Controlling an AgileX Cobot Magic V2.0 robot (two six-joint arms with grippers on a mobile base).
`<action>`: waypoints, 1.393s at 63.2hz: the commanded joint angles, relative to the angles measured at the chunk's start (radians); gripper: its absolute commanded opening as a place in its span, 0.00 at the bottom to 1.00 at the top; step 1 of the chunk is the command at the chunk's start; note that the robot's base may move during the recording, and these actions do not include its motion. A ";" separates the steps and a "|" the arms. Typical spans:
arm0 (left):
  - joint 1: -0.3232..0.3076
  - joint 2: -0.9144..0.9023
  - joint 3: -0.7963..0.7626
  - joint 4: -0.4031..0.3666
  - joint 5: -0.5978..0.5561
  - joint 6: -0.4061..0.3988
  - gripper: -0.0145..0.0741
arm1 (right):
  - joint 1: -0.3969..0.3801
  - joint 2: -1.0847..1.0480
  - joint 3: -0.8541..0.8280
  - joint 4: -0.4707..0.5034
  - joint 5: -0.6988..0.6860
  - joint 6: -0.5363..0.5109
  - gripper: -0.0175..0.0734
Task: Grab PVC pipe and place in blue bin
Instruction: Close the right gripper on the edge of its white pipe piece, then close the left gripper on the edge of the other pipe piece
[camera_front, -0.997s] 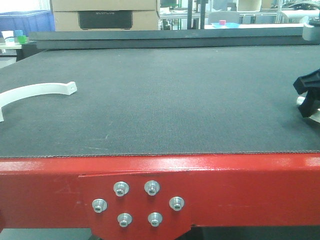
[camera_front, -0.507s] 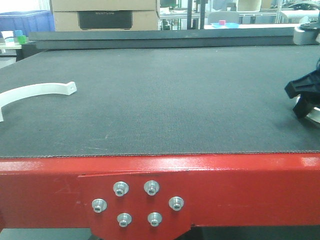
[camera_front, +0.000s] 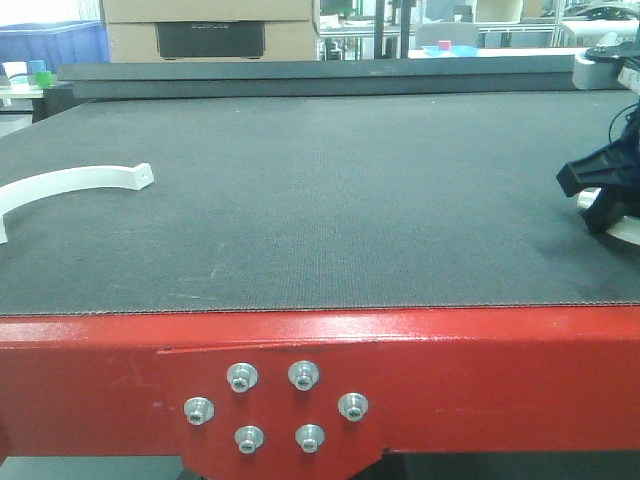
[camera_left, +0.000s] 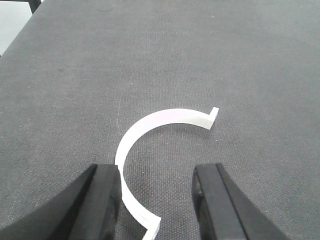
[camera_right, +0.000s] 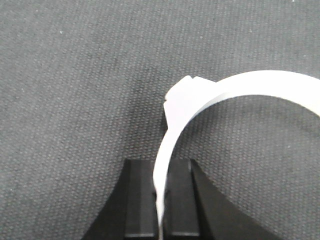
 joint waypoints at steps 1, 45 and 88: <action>0.005 0.002 -0.007 -0.004 -0.015 -0.002 0.46 | 0.001 -0.029 0.002 -0.006 0.013 -0.004 0.01; 0.030 0.185 -0.088 -0.072 0.146 -0.002 0.46 | 0.001 -0.413 -0.165 0.019 0.251 -0.004 0.01; 0.068 0.430 -0.353 -0.070 0.242 -0.002 0.46 | 0.001 -0.573 -0.165 0.057 0.364 -0.004 0.01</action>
